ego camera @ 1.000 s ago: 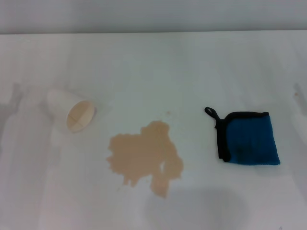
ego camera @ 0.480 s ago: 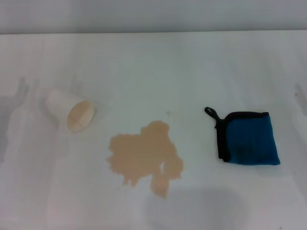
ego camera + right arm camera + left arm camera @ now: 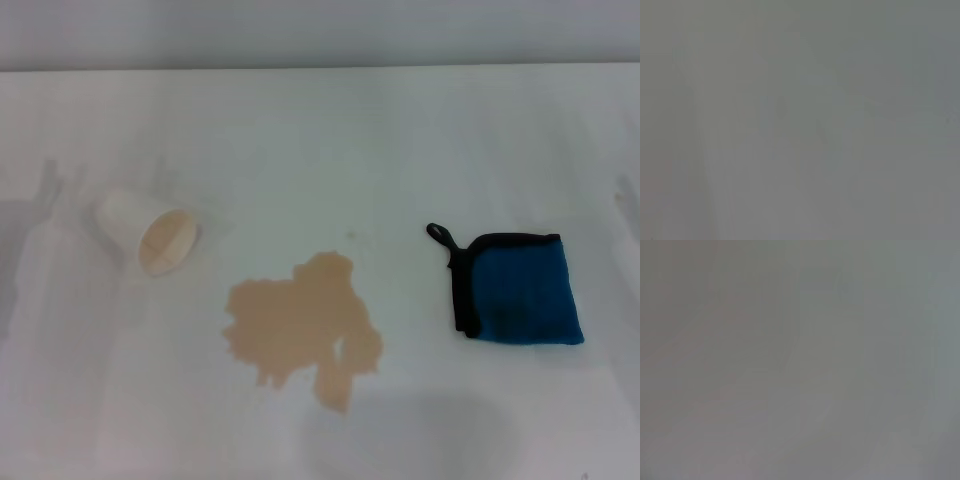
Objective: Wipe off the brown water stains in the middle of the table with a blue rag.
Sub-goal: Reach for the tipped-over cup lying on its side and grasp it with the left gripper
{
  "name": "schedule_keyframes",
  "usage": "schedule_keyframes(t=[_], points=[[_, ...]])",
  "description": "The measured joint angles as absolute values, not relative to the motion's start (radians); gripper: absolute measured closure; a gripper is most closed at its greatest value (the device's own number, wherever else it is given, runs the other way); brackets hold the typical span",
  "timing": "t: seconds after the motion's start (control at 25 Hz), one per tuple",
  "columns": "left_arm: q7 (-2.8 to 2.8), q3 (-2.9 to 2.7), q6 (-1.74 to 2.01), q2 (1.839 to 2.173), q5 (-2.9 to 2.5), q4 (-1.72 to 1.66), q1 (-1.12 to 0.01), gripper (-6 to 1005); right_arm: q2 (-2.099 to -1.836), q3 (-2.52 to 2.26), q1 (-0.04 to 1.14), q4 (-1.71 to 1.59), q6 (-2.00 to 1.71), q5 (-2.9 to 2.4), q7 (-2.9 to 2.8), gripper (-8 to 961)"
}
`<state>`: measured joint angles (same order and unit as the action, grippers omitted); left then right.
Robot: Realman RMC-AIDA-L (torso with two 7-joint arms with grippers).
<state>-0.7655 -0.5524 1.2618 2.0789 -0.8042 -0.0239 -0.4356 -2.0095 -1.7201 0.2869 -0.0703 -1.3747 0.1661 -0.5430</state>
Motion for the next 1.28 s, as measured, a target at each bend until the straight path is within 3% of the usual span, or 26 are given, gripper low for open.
schedule_keyframes(t=[0.56,1.08,1.28], points=[[-0.995,-0.556,1.229,2.054,-1.041,-0.240,-0.454,137,-2.010,-1.720,0.297,-0.077,-1.374,0.173,-0.543,226],[-1.753,-0.921,1.126,1.867,-1.479,-0.611,-0.510,138,-2.006,-1.673,0.299,-0.081,-1.391,0.190,-0.534,226],[-1.814,-0.962,1.194,1.832,-1.730,-0.763,-0.527,138,-2.006,-1.647,0.300,-0.084,-1.398,0.190,-0.534,227]])
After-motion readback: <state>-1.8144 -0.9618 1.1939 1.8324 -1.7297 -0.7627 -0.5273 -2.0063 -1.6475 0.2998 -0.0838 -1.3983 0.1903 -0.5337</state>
